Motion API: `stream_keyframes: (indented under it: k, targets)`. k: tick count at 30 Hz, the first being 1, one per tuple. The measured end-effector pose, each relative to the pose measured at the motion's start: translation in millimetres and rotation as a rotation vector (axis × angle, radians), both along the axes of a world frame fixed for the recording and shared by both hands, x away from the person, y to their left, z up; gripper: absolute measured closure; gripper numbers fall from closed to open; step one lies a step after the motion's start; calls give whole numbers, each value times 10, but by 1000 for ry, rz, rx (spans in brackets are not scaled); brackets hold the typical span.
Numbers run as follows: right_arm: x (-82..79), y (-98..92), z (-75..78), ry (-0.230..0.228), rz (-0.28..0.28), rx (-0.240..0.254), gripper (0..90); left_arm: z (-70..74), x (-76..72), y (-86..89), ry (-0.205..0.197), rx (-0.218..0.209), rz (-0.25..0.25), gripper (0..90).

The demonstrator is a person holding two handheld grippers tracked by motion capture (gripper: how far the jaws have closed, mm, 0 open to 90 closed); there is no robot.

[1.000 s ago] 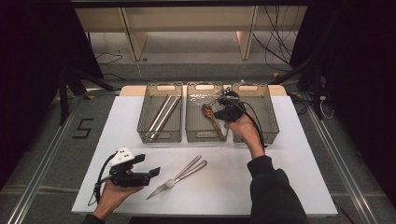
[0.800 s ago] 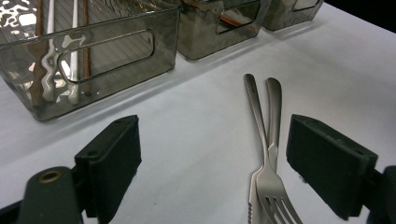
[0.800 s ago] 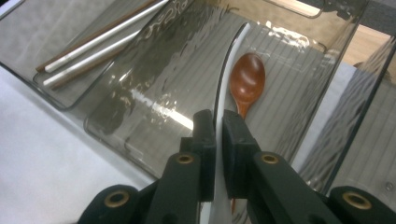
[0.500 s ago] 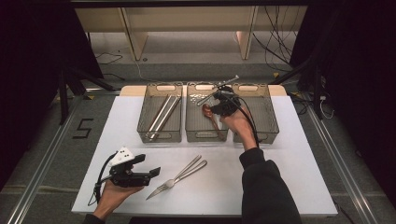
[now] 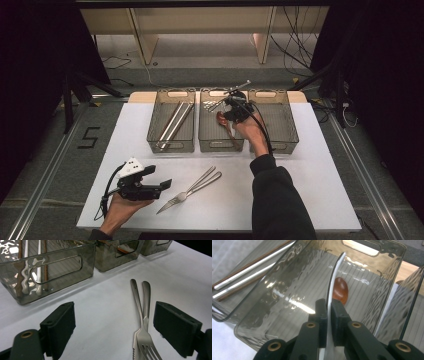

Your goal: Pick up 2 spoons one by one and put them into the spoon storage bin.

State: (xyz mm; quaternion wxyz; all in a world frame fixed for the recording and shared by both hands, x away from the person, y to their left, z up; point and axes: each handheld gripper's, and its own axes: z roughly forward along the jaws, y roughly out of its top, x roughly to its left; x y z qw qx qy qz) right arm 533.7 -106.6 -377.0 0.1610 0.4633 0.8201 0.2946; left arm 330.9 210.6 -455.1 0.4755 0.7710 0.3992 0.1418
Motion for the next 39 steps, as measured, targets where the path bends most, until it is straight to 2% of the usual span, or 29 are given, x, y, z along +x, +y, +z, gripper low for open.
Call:
stream_keyframes:
  k: [18,31,39]
  targets:
    - [60,16,-127,17,-20,-15,853,2,-3,2,-1,2,0,173]
    - [60,35,-162,24,-22,-14,845,2,-3,1,-1,2,1,173]
    - [46,21,-146,39,-24,0,769,1,-3,1,1,4,1,173]
